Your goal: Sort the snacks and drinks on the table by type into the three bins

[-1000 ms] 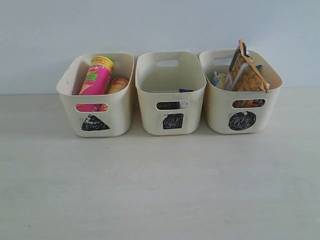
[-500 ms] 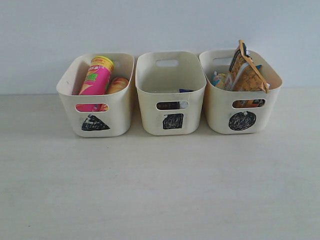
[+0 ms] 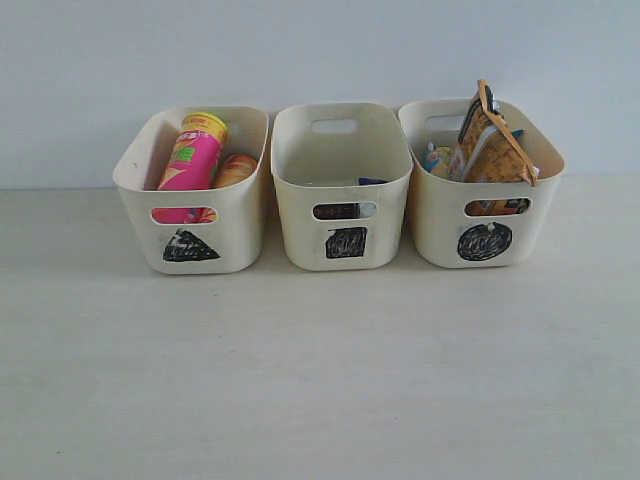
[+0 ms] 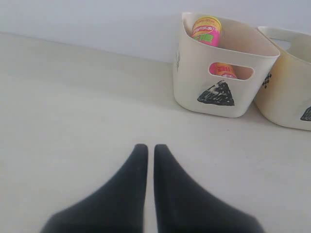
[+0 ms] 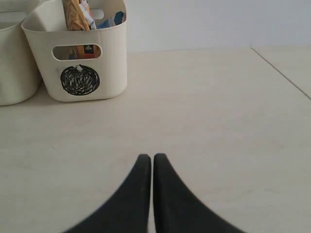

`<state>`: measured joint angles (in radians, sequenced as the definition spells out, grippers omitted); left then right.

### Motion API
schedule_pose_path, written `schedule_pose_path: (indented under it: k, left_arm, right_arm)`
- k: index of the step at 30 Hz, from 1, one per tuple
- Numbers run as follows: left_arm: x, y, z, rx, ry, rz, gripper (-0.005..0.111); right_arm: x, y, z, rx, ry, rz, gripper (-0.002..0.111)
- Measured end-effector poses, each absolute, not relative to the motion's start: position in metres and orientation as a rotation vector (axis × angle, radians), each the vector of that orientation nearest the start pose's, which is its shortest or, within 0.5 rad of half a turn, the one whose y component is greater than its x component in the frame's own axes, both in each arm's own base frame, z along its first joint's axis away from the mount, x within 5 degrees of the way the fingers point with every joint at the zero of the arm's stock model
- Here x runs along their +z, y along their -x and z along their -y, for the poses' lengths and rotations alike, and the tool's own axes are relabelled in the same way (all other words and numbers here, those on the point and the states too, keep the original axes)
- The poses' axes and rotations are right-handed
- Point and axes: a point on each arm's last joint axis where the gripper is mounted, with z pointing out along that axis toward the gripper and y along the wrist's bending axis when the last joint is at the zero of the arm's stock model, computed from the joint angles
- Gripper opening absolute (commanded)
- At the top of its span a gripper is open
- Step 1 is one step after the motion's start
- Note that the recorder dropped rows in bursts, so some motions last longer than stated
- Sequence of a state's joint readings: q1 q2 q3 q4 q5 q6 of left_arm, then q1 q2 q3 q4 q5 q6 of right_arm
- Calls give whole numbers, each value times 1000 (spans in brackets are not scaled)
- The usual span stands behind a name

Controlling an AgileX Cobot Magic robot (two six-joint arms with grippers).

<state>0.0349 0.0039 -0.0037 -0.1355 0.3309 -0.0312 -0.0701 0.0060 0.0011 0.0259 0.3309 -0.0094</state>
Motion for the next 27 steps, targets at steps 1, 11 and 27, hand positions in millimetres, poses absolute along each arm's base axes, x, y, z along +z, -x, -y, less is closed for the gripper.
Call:
schedule_pose_path:
  k: [1, 11, 27]
  left_arm:
    - [185, -54, 2, -128, 145, -1808, 4]
    - [185, -54, 2, -128, 145, -1808, 4]
    - [185, -54, 2, -128, 145, -1808, 4]
  right_arm:
    - [183, -54, 3, -31, -72, -1820, 0]
    - [183, -54, 3, -30, -73, -1820, 0]
    - [183, -54, 3, -25, -80, -1820, 0]
